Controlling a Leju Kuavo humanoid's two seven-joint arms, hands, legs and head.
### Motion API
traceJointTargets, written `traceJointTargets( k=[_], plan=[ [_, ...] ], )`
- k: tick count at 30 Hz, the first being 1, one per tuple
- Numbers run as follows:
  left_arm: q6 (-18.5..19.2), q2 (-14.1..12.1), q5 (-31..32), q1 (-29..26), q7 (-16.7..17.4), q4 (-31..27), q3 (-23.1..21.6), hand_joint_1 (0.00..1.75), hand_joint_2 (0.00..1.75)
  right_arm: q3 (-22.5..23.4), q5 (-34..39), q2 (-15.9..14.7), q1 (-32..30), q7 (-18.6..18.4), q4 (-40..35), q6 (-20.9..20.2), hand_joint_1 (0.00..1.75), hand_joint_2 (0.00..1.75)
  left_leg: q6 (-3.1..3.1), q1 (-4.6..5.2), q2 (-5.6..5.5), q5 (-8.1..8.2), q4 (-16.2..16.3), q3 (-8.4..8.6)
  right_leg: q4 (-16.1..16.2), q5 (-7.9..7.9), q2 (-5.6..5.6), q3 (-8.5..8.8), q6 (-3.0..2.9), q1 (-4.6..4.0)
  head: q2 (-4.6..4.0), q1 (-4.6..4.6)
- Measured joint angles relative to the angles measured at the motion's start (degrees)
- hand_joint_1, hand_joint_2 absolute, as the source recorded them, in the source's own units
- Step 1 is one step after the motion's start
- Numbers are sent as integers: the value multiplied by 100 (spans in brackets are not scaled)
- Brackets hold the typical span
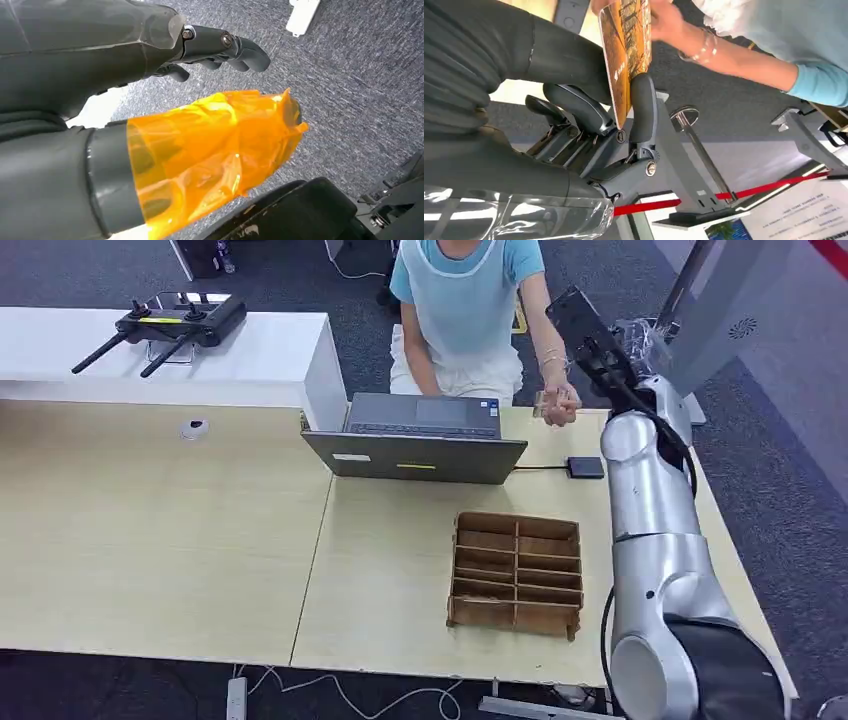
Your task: Pass the card to the sensor for recognition and then transmit it.
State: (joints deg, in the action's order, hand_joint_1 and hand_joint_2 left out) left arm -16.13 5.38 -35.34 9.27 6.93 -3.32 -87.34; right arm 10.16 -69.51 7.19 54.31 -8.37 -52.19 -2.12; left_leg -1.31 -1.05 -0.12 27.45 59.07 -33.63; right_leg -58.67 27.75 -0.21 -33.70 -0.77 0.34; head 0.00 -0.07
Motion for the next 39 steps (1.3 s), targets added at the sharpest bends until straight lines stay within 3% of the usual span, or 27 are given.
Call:
traceJointTargets(
  k=[21, 22, 23, 24, 32, 39],
  plan=[
    [-9, 2, 68, -1, -7, 0, 0, 0, 0, 275, -205, 46, -206, 85, -114, 98, 173, 175, 0, 0, 0, 0, 0, 0, 0, 0, -1, 0, 0, 0, 2, 0],
    [-9, 2, 68, -1, -7, 0, 0, 0, 0, 280, -212, 46, -216, 85, -120, 98, 166, 175, 0, 0, 0, 0, 0, 0, 0, 0, -1, 0, 0, 0, 0, 0],
    [-9, 2, 68, -1, -7, 0, 0, 0, 0, 282, -212, 46, -223, 87, -120, 98, 56, 175, 0, 0, 0, 0, 0, 1, 0, 0, 0, 0, 0, 0, 0, 0],
    [-9, 2, 68, -1, -7, 0, 0, 0, 0, 284, -212, 46, -230, 87, -122, 98, 0, 175, 0, 0, 0, 0, 0, 0, 0, 0, 0, 0, 0, 0, 0, 0],
    [-9, 4, 52, -1, -4, 0, 0, 0, 0, 288, -350, 79, -304, 273, -267, 105, 0, 175, 0, 0, 0, 0, 0, 0, 0, 0, 0, 0, 0, 0, 0, 0],
    [-33, 9, 35, -6, 7, 0, 0, 0, 0, 282, -417, 203, -519, 385, -821, 205, 0, 175, 0, 0, -1, 0, 0, 0, 0, 0, 0, 0, 0, 0, 0, 0]
  ],
)
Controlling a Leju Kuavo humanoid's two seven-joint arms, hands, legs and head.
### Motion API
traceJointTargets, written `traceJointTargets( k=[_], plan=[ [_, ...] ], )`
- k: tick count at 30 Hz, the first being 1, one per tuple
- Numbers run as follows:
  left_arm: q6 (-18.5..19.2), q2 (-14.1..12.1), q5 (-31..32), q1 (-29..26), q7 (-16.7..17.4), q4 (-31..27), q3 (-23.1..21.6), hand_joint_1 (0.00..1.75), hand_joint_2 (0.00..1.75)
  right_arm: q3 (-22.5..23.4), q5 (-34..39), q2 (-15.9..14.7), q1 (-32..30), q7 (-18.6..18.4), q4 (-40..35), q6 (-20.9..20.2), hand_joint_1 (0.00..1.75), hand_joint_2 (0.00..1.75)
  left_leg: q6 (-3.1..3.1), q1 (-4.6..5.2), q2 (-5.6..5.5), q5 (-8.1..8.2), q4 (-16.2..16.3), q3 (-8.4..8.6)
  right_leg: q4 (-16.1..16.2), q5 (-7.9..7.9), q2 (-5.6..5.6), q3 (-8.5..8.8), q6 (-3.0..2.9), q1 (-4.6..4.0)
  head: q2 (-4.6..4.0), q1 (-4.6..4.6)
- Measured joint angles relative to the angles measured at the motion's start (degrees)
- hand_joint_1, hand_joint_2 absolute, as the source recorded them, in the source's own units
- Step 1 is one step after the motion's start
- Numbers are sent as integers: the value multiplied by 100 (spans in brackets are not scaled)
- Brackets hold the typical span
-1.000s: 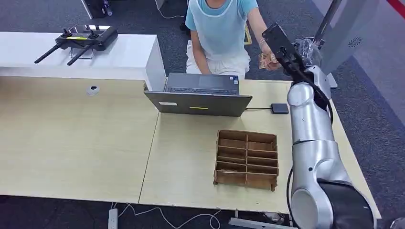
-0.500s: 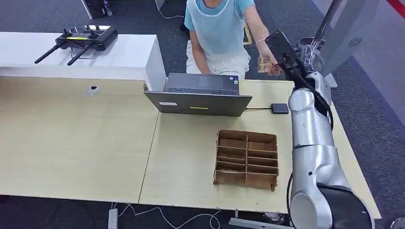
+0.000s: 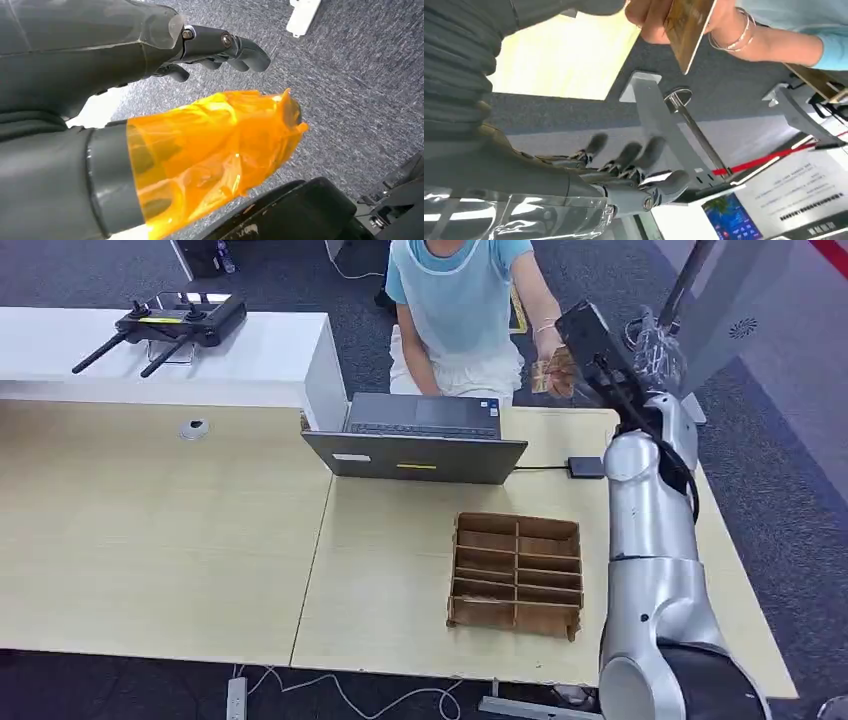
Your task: Pass the card to the sensor for recognition and then transmit it.
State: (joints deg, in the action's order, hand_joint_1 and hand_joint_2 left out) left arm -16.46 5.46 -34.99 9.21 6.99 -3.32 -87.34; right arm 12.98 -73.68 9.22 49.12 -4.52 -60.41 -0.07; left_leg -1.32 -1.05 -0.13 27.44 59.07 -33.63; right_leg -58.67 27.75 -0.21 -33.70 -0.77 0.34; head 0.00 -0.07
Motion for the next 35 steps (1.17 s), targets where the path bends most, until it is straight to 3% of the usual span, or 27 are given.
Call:
traceJointTargets(
  k=[5, 11, 14, 16, 17, 18, 20, 21, 22, 24, 28, 32, 35],
  plan=[
    [-11, 2, 0, -6, 11, 0, 0, 0, 0, -4, 18, 90, -203, 155, -434, 271, 0, 175, 0, 0, -1, 0, 0, 0, 0, 0, -2, 0, 0, 0, 0, -2],
    [-35, 18, -116, -18, 15, 0, 0, 0, 0, -125, 195, 400, -880, 510, -1999, 503, 0, 175, 2, 0, -7, 3, -1, -2, 0, 4, -3, -1, 1, 0, 2, 0],
    [-52, 35, -293, -30, 37, 0, 0, 0, 0, -214, 906, 638, -1360, 691, -3011, 588, 0, 175, 0, -1, -8, 5, -2, -1, 1, 11, -4, -1, 1, 0, 0, 0],
    [-90, 46, -433, -45, 57, 0, 2, 0, 0, -300, 1808, 772, -1749, 627, -3625, 561, 0, 175, 0, -1, -9, 8, -4, -2, 1, 12, -7, 0, 1, -1, 0, 0],
    [-120, 48, -532, -54, 59, 0, 2, 0, 0, -354, 2593, 815, -1944, 480, -3872, 344, 0, 175, -1, -2, -8, 9, -6, -2, 1, 14, -8, 1, 0, -2, 0, 0],
    [-149, 46, -660, -67, 59, 0, 2, 0, 0, -387, 3838, 841, -2180, 442, -4031, -133, 0, 175, -8, -3, 0, 14, -7, 3, 2, 14, -2, 2, -1, -3, 0, -2],
    [-177, 35, -859, -78, 46, 0, 4, 0, 0, -480, 6325, 804, -2686, 930, -4046, -1001, 0, 175, -10, -2, 9, 16, -6, 10, 4, 14, 8, 2, -1, -3, 0, 2],
    [-195, 33, -934, -78, 46, 0, 7, 0, 0, -564, 7336, 760, -2955, 1262, -4059, -1206, 0, 175, -9, -2, -5, 15, -5, 7, 6, 15, -7, 3, 1, -3, 0, 2],
    [-221, 35, -1006, -85, 50, 0, 9, 0, 0, -632, 8193, 686, -3212, 1559, -4116, -1285, 0, 175, -6, -3, -27, 13, -3, 5, 7, 20, -28, 10, 5, -3, 0, -2],
    [-240, 35, -1136, -133, 92, 0, 15, 0, 0, -697, 9085, 601, -3745, 1878, -4372, -1408, 0, 175, -6, -1, -44, 14, -4, 3, 6, 25, -41, 16, 9, -3, 2, -7],
    [-291, 37, -1268, -167, 127, 0, 24, 0, 0, -903, 8016, 507, -4597, 1956, -4965, -1425, 0, 175, 0, 0, -14, 27, -4, 7, 8, 26, -16, 9, 8, -1, 0, 0],
    [-321, 63, -1443, -194, 236, 0, 33, 0, 0, -916, 7146, 525, -5362, 2346, -5581, -1196, 0, 175, 0, 0, -19, 32, -4, 5, 7, 39, -22, 13, 6, -1, 0, 0],
    [-256, 68, -1362, -183, 363, 2, 22, 0, 0, -949, 7080, 575, -5804, 2680, -5727, -1285, 0, 175, 0, 0, -17, 33, -4, 6, 7, 40, -20, 13, 5, -1, 0, -2]
  ],
)
